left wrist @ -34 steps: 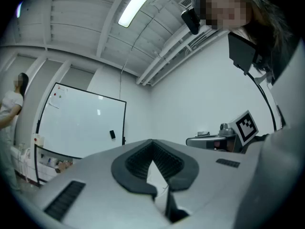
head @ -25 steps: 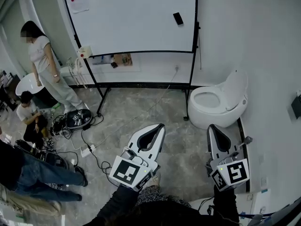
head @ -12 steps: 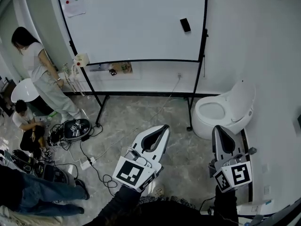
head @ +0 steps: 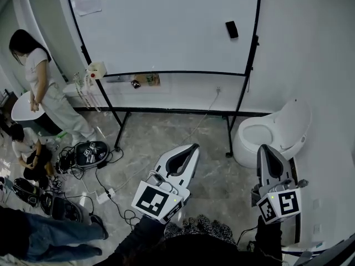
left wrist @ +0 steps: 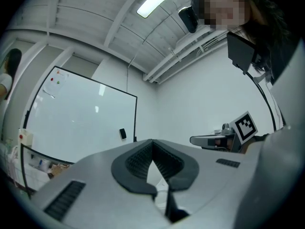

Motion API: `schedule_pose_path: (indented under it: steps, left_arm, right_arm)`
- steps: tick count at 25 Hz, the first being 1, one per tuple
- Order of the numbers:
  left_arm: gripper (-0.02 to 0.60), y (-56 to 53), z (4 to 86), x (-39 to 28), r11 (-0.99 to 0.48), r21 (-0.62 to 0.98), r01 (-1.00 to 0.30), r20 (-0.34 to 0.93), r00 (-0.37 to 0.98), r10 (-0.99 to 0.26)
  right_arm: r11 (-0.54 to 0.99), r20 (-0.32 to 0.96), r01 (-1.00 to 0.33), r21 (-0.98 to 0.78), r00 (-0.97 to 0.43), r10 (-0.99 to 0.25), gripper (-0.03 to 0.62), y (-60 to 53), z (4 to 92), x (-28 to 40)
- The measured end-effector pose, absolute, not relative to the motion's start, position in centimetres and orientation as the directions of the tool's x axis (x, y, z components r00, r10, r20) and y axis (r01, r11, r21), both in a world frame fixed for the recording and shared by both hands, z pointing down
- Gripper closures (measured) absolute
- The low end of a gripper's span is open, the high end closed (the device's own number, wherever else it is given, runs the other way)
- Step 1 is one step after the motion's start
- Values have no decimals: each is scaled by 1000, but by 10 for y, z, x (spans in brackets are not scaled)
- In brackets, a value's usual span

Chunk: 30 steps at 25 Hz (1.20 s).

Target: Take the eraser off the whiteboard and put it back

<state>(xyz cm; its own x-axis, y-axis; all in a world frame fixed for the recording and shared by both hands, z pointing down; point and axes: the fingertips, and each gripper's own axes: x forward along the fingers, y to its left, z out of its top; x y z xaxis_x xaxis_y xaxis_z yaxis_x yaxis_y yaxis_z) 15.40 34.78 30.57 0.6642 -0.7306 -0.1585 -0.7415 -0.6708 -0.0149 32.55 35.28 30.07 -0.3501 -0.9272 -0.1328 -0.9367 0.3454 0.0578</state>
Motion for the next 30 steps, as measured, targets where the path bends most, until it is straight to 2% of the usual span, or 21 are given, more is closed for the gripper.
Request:
schedule_pose_path:
  steps: [10, 30]
  left_arm:
    - [575, 297, 313, 148, -649, 5, -761, -152, 641, -752]
    - [575, 135, 303, 203, -589, -28, -808, -169, 584, -794]
  right_arm:
    - [357, -119, -932, 66, -363, -924, 586, 301, 303, 322]
    - [442, -151, -895, 61, -446, -882, 586, 124, 298, 367]
